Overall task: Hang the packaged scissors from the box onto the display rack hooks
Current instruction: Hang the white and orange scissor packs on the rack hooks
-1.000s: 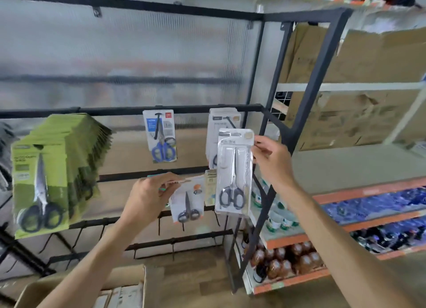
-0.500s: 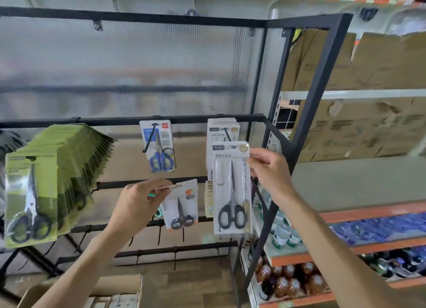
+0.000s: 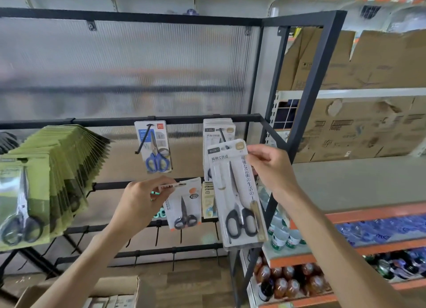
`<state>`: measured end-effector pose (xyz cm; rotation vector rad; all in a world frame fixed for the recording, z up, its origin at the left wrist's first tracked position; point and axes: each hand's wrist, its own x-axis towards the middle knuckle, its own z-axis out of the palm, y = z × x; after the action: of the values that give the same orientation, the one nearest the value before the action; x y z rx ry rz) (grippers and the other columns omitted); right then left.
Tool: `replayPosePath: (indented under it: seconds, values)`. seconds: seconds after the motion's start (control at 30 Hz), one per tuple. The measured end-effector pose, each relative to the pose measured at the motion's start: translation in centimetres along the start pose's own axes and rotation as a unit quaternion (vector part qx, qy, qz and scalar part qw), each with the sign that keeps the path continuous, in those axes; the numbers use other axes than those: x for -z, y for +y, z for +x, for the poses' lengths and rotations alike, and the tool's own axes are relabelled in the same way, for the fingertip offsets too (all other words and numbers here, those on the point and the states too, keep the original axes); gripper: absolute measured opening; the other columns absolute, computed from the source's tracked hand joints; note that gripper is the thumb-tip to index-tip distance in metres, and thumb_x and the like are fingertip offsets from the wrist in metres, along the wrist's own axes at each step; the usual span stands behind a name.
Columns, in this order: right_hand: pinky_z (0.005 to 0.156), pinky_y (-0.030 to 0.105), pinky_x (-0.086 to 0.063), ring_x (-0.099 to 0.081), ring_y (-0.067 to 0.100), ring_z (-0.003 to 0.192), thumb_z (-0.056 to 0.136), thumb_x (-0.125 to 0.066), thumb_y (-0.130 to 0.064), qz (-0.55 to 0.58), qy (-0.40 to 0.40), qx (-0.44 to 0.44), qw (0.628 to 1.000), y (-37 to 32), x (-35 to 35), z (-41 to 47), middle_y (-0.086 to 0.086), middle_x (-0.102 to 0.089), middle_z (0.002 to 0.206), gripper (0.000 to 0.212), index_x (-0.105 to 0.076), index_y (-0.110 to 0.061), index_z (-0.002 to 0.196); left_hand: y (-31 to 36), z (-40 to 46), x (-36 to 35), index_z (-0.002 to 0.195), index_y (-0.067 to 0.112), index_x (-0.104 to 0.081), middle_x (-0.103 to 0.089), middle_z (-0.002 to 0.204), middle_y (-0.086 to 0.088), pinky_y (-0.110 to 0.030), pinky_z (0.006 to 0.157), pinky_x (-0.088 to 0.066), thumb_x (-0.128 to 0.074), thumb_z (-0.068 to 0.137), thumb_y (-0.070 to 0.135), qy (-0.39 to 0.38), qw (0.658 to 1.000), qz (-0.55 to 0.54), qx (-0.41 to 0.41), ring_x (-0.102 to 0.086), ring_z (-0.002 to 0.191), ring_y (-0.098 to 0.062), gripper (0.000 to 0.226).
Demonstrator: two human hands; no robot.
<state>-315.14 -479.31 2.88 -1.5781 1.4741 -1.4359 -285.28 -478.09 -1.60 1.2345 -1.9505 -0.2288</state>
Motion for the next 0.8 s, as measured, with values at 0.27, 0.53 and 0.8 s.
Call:
replayPosePath:
  seconds: [0.27, 0.53, 0.8]
  values:
    - [0.078, 0.006, -0.048, -0.065, -0.005, 0.093, 0.096, -0.064, -0.012, -0.059, -0.041, 0.106, 0.992, 1.1, -1.0, -3.7, -0.016, -0.071, 0.101, 0.017, -0.072, -0.015, 0.111, 1.8, 1.2, 0.8, 0.136, 0.038, -0.055, -0.07, 0.095, 0.021, -0.021, 0.082, -0.056, -0.073, 0.088, 0.023, -0.121, 0.992, 0.029, 0.001, -0.066, 0.084, 0.004, 0.054]
    - [0.085, 0.015, -0.053, -0.067, 0.003, 0.102, 0.097, -0.063, -0.015, -0.033, -0.091, 0.127, 0.987, 2.1, -3.1, -4.2, -0.013, -0.072, 0.106, 0.018, -0.072, -0.015, 0.114, 1.8, 1.1, 1.0, 0.138, 0.03, -0.049, -0.074, 0.096, 0.019, -0.024, 0.081, -0.058, -0.075, 0.086, 0.01, -0.23, 0.966, -0.091, 0.075, -0.069, 0.086, 0.002, 0.061]
    - [0.087, 0.023, -0.054, -0.067, 0.007, 0.099, 0.097, -0.064, -0.019, -0.021, -0.154, 0.11, 0.982, 1.9, -5.3, -4.7, -0.013, -0.072, 0.101, 0.013, -0.071, -0.017, 0.108, 1.0, 0.0, 1.3, 0.101, 0.026, -0.07, -0.075, 0.103, 0.009, -0.031, 0.087, -0.059, -0.074, 0.085, 0.003, -0.173, 0.963, -0.157, 0.134, -0.071, 0.095, -0.003, 0.028]
